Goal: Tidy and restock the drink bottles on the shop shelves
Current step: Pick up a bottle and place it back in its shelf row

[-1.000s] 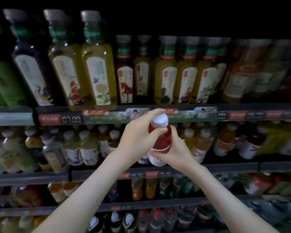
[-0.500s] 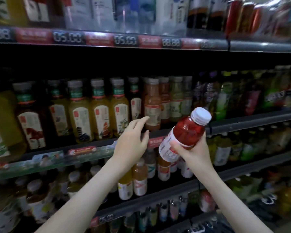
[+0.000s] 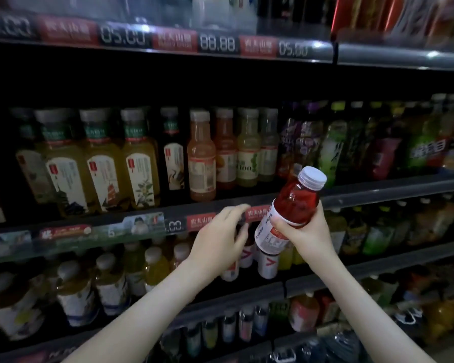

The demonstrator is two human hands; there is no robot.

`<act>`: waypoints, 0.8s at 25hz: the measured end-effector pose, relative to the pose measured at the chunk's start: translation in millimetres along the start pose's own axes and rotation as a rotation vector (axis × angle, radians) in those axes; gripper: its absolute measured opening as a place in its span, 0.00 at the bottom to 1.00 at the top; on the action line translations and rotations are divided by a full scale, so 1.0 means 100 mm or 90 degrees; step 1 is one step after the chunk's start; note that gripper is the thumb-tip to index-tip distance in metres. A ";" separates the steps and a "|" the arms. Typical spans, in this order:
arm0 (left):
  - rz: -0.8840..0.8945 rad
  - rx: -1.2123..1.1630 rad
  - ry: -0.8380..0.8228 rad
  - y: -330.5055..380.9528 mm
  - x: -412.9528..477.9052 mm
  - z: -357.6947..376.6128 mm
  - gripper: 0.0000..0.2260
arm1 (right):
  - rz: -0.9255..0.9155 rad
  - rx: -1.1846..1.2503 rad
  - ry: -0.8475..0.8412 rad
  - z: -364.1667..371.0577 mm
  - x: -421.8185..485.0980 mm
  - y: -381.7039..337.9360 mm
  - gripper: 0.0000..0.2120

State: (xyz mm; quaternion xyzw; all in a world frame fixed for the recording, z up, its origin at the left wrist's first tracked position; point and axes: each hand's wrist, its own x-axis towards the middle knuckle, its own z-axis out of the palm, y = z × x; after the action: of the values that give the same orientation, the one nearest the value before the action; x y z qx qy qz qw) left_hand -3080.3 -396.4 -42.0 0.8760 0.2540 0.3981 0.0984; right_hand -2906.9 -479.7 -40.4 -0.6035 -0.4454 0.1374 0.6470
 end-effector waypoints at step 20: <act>-0.239 -0.032 0.015 -1.49 -0.75 2.05 0.29 | -0.003 -0.129 0.189 1.24 -0.11 2.40 0.36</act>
State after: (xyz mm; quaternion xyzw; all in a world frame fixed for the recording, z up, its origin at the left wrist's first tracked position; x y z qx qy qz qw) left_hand -3022.8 -302.6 -282.3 0.8057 0.4044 0.3889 0.1898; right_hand -2919.0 -349.7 -277.2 -0.6781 -0.3581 -0.0005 0.6418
